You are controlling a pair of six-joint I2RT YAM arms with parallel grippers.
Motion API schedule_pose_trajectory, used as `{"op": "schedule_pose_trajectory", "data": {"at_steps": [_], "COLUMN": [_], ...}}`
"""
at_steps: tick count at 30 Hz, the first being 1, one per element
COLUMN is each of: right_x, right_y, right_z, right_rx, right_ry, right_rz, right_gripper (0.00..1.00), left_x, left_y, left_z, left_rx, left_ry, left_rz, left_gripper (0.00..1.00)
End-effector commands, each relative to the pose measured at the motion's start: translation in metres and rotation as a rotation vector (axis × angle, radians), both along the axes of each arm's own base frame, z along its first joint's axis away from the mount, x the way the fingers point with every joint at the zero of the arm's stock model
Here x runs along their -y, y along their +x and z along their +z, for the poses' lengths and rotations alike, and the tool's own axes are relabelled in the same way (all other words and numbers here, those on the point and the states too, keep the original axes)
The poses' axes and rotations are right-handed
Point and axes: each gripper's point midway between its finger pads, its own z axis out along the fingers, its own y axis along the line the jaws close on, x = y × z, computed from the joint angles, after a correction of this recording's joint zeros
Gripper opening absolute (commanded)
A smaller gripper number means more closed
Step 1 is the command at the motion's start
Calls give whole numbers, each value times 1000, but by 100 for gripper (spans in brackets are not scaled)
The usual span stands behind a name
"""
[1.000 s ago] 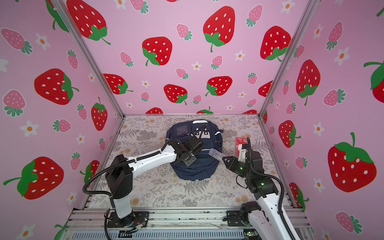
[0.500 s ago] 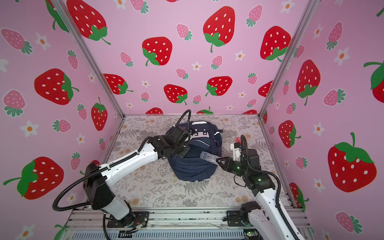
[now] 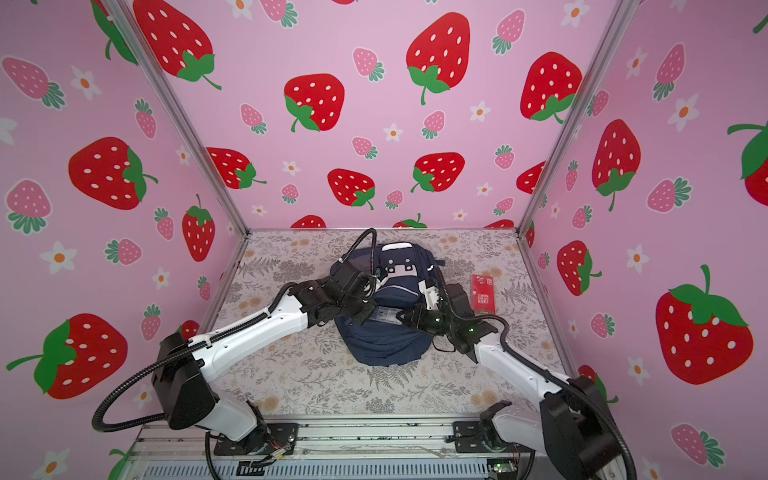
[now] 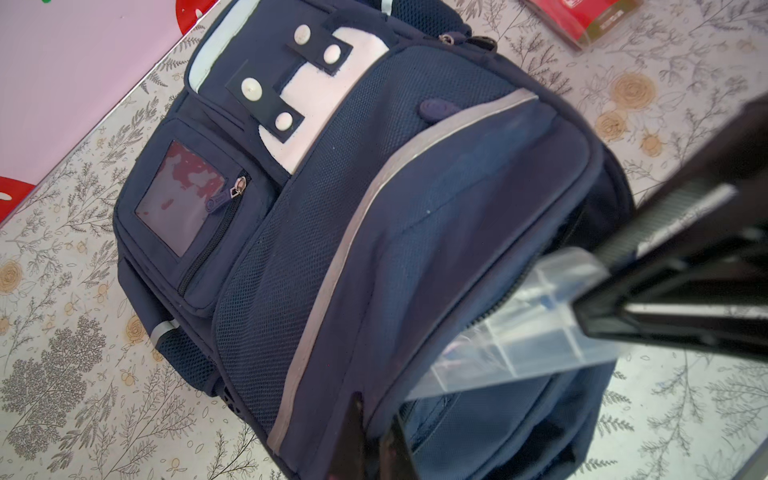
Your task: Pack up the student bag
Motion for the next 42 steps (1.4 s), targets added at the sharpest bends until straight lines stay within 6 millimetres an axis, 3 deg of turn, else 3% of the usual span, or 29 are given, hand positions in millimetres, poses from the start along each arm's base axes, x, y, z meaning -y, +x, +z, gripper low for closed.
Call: {"op": "schedule_pose_trajectory", "data": {"at_steps": [1, 3, 8, 14, 18, 22, 25, 28, 32, 36, 42], "right_x": [-18, -18, -25, -4, 34, 104, 169, 205, 223, 225, 245], "right_y": [34, 51, 71, 59, 42, 44, 61, 86, 113, 141, 153], "right_z": [33, 29, 19, 5, 13, 20, 4, -28, -82, -94, -122], "right_rx": [122, 130, 131, 131, 188, 229, 147, 61, -64, -28, -76], "right_ry": [58, 24, -11, -104, -215, -425, -579, -693, -830, -881, -1065], "right_rz": [-37, -78, -99, -139, -216, -405, -579, -636, -586, -582, -566], "right_gripper": [30, 33, 55, 56, 53, 60, 64, 62, 52, 49, 47], "left_x": [7, 5, 0, -4, -10, -18, -22, -20, -27, -33, -28], "left_y": [-1, -4, -11, -4, -3, -4, -6, -11, -12, -16, -10], "left_z": [30, 32, 30, 21, 19, 20, 19, 15, 17, 14, 12], "left_rx": [74, 76, 53, 37, 50, 52, 52, 50, 84, 91, 31], "left_ry": [-90, -100, -126, -119, -102, -89, -96, -99, -90, -79, -151], "left_rz": [-40, -39, -34, 4, 8, 28, 42, -2, 1, -8, 36], "left_gripper": [0, 0, 0, 0, 0, 0, 0, 0, 0, 0, 0]}}
